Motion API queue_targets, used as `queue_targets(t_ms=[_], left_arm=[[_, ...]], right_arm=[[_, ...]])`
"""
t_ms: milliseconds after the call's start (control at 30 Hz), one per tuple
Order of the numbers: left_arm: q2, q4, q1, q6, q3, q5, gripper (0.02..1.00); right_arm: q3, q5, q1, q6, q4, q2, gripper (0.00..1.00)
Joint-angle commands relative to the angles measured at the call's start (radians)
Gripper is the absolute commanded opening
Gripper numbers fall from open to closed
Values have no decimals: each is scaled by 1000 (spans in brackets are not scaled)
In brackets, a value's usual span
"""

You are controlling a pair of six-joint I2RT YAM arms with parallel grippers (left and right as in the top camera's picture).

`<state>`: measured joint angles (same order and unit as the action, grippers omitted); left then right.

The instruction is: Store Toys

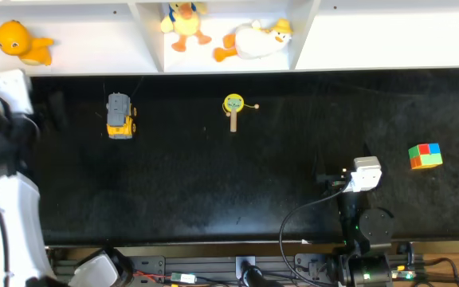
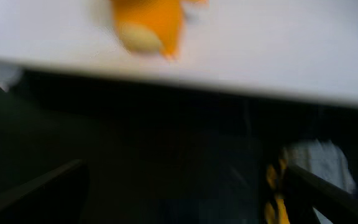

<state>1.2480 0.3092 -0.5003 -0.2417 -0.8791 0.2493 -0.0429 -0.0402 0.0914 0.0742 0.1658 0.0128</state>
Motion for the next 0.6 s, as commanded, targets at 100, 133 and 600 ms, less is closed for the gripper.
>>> queue_targets(t_ms=[100,133,600], left_arm=[[-47,148,60,16,53,10,998],[-47,165,75,16,56,6,998],[-35,334,294,54,57,-49,993]], right_arm=[[-1,6,-6,-8,-5,-8,993],[-1,6,-6,-8,-5,-8,996],[-1,6,-6,-8,-5,-8,996]])
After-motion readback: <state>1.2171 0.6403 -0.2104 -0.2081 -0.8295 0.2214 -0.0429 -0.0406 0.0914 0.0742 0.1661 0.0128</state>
